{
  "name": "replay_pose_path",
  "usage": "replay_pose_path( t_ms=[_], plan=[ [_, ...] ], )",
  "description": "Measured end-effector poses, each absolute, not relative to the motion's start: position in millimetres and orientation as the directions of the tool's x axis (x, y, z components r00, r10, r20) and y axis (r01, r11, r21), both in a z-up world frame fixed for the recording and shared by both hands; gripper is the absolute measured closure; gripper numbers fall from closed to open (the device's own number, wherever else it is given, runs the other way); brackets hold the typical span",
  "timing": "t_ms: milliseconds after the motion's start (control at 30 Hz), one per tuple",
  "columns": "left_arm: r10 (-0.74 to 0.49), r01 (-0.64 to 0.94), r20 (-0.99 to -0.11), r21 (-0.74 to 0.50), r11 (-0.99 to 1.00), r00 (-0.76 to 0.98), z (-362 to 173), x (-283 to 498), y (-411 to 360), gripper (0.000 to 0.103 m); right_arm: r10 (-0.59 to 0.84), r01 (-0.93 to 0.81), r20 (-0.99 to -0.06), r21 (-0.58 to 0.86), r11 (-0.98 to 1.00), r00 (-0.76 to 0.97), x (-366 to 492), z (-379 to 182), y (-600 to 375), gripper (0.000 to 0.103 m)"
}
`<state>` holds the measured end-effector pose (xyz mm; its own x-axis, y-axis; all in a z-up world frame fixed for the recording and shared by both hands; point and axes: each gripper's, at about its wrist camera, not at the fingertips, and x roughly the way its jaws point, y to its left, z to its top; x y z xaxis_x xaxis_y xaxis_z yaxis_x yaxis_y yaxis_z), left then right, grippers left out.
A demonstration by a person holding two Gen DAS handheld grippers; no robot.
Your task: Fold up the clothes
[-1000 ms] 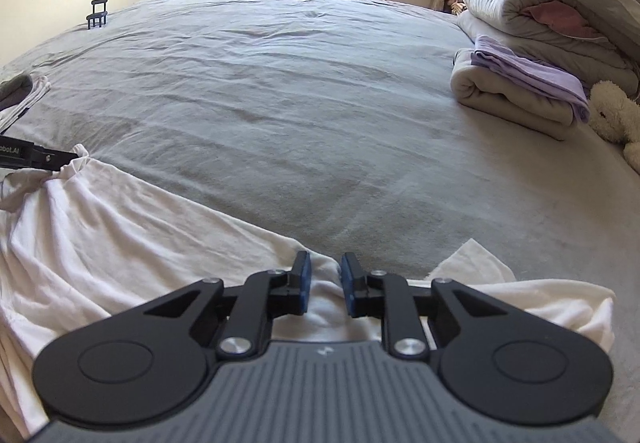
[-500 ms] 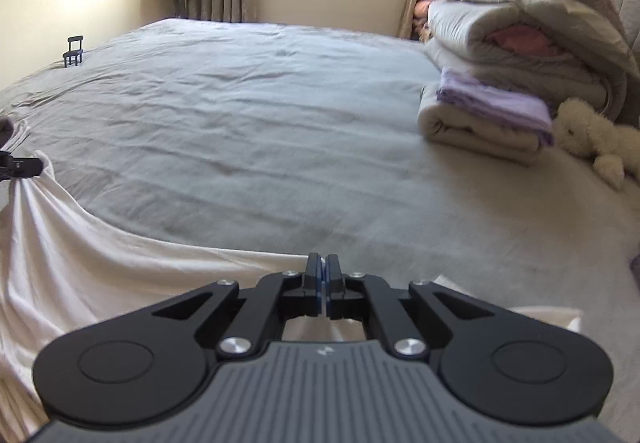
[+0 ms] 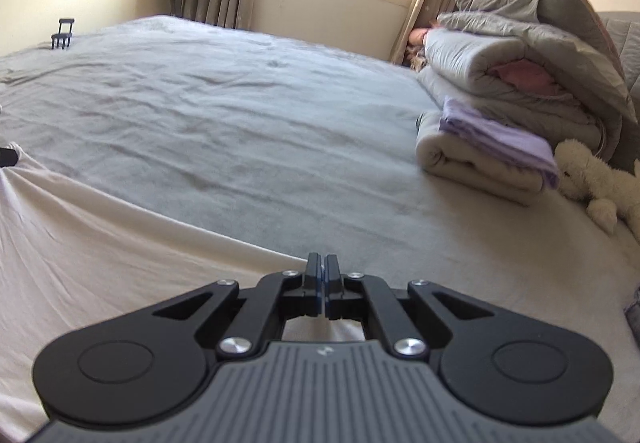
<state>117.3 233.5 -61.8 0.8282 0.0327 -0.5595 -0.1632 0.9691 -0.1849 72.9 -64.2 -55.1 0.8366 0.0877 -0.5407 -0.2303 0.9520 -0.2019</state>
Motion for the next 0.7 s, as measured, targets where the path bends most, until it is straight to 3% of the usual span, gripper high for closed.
replay_pose_path(
  t_ms=[100, 167, 267, 367, 400, 433, 600, 700],
  plan=[
    [0.015, -0.156, -0.564, -0.203, 0.967, 0.826, -60.1, 115.1, 235.3, 0.079, 0.095, -0.240, -0.567, -0.187, 0.953, 0.818, 75.7, -60.9, -65.5, 0.102],
    [-0.003, -0.157, -0.572, -0.230, 0.960, 0.820, -55.8, 113.8, 238.7, 0.070, 0.110, -0.248, -0.570, -0.171, 0.954, 0.815, 75.0, -57.7, -66.3, 0.099],
    [-0.009, -0.179, -0.569, -0.274, 0.945, 0.823, -44.9, 107.3, 248.5, 0.064, 0.142, -0.254, -0.584, -0.115, 0.960, 0.799, 73.7, -48.9, -72.5, 0.090],
    [-0.014, -0.199, -0.545, -0.331, 0.922, 0.838, -32.1, 98.1, 262.9, 0.064, 0.168, -0.253, -0.588, -0.063, 0.965, 0.791, 70.5, -37.0, -83.0, 0.080],
    [-0.027, -0.199, -0.541, -0.354, 0.914, 0.840, -29.2, 95.7, 266.9, 0.064, 0.175, -0.251, -0.587, -0.049, 0.967, 0.791, 69.0, -33.1, -86.8, 0.070],
    [-0.045, -0.190, -0.540, -0.372, 0.909, 0.841, -27.3, 94.3, 268.4, 0.064, 0.179, -0.247, -0.583, -0.039, 0.968, 0.792, 67.2, -29.7, -91.4, 0.067],
    [-0.128, -0.138, -0.572, -0.399, 0.907, 0.810, -29.7, 98.2, 262.5, 0.068, 0.166, -0.220, -0.587, -0.022, 0.975, 0.793, 59.0, -19.1, -113.3, 0.067],
    [-0.209, -0.103, -0.603, -0.441, 0.892, 0.769, -40.9, 104.9, 257.7, 0.076, 0.136, -0.190, -0.600, -0.027, 0.981, 0.788, 55.0, -18.9, -128.9, 0.067]
  ],
)
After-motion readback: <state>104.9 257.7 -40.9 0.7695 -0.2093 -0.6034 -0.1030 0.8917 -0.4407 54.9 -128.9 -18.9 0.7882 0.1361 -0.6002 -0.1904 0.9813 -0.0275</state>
